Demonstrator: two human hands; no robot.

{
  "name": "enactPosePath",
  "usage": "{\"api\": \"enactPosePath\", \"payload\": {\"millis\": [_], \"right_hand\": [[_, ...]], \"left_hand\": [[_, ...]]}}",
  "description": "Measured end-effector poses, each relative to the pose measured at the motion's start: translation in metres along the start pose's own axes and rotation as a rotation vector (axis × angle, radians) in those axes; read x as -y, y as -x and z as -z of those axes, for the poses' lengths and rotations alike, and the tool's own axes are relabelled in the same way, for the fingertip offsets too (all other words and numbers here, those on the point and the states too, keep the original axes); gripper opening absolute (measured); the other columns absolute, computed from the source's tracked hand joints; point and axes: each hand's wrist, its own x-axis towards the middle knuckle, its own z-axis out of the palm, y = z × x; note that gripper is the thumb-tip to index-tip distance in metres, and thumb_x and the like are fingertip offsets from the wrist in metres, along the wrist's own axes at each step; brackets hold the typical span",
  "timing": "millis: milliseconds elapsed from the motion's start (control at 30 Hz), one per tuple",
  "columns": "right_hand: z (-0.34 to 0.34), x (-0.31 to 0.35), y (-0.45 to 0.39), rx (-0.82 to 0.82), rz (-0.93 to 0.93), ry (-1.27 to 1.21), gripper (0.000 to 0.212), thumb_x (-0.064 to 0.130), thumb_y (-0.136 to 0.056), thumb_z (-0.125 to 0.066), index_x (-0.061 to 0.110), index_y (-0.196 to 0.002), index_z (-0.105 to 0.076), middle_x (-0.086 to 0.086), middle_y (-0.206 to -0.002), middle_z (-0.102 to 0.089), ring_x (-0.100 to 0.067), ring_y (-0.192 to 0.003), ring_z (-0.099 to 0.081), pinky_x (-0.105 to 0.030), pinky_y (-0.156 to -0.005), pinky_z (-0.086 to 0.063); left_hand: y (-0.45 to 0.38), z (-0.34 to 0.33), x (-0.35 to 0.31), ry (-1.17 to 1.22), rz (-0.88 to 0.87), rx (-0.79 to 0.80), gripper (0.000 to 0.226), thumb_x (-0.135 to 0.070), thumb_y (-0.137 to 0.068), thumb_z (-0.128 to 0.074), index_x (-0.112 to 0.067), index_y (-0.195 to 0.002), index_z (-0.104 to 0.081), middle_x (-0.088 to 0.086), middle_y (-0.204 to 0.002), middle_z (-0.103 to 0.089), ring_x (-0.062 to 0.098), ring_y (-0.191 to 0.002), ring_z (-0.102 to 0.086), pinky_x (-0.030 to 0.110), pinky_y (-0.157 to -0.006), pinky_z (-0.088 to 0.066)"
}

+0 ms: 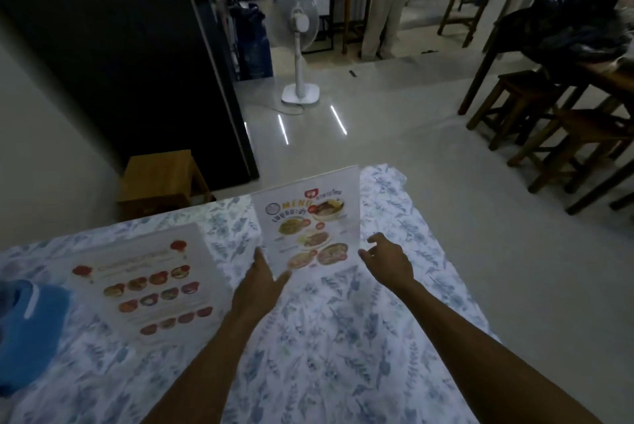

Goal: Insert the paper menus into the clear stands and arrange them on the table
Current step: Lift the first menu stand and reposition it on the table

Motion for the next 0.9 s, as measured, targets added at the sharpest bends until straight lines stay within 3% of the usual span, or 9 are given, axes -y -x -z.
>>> {"api": "enactPosePath", "payload": {"millis": [133,300,500,667,767,900], "right_hand": [[0.002,-0.009,-0.025,0.058,0.094,-0.025,0.043,0.041,-0.092,-0.063,0.028,-0.131,-0.053,-0.005,-0.117,-0.07,-0.022,-0.108,-0.065,-0.035,-0.083,-0.051],[-0.005,-0.011,-0.049,0.121,0.176,-0.028,0.023,0.039,-0.095,-0.057,0.028,-0.115,-0.062,0.0,-0.113,-0.072,-0.02,-0.102,-0.067,-0.039,-0.081,-0.057],[0.011,-0.016,-0.072,0.139,0.217,0.009,0.021,0.04,-0.096,-0.055,0.028,-0.11,-0.064,0.004,-0.11,-0.074,-0.018,-0.099,-0.068,-0.038,-0.078,-0.057],[0.04,-0.028,-0.103,0.089,0.174,0.026,0.017,0.04,-0.095,-0.056,0.033,-0.107,-0.064,0.008,-0.108,-0.074,-0.016,-0.097,-0.068,-0.036,-0.078,-0.056],[0.061,-0.034,-0.124,0.047,0.152,0.067,0.018,0.041,-0.094,-0.056,0.032,-0.107,-0.065,0.01,-0.107,-0.074,-0.015,-0.097,-0.068,-0.032,-0.074,-0.053],[0.085,-0.045,-0.156,-0.011,0.15,0.12,0.022,0.041,-0.094,-0.057,0.028,-0.11,-0.065,0.007,-0.108,-0.075,-0.021,-0.097,-0.069,-0.039,-0.079,-0.058]], "left_hand": [[-0.016,-0.007,-0.007,-0.07,0.01,-0.1,0.073,-0.059,-0.088,-0.056,-0.017,-0.143,-0.034,0.012,-0.131,-0.063,0.032,-0.11,-0.065,0.046,-0.088,-0.055],[-0.032,-0.01,-0.009,-0.229,0.04,-0.158,0.064,-0.063,-0.088,-0.051,-0.016,-0.131,-0.048,0.014,-0.11,-0.07,0.034,-0.093,-0.069,0.044,-0.076,-0.058],[-0.061,-0.005,-0.032,-0.134,-0.004,-0.169,0.065,-0.062,-0.085,-0.055,-0.02,-0.134,-0.049,0.013,-0.116,-0.069,0.034,-0.098,-0.067,0.045,-0.08,-0.058],[-0.09,-0.012,-0.073,-0.071,-0.092,-0.158,0.053,-0.044,-0.089,-0.065,-0.016,-0.132,-0.051,0.012,-0.11,-0.07,0.03,-0.091,-0.068,0.041,-0.073,-0.058],[-0.111,-0.018,-0.099,-0.048,-0.14,-0.147,0.053,-0.044,-0.089,-0.065,-0.017,-0.132,-0.053,0.012,-0.113,-0.071,0.03,-0.093,-0.069,0.042,-0.075,-0.059],[-0.147,-0.032,-0.13,-0.043,-0.168,-0.118,0.054,-0.047,-0.088,-0.064,-0.019,-0.133,-0.052,0.013,-0.114,-0.07,0.033,-0.097,-0.067,0.043,-0.08,-0.058]]}}
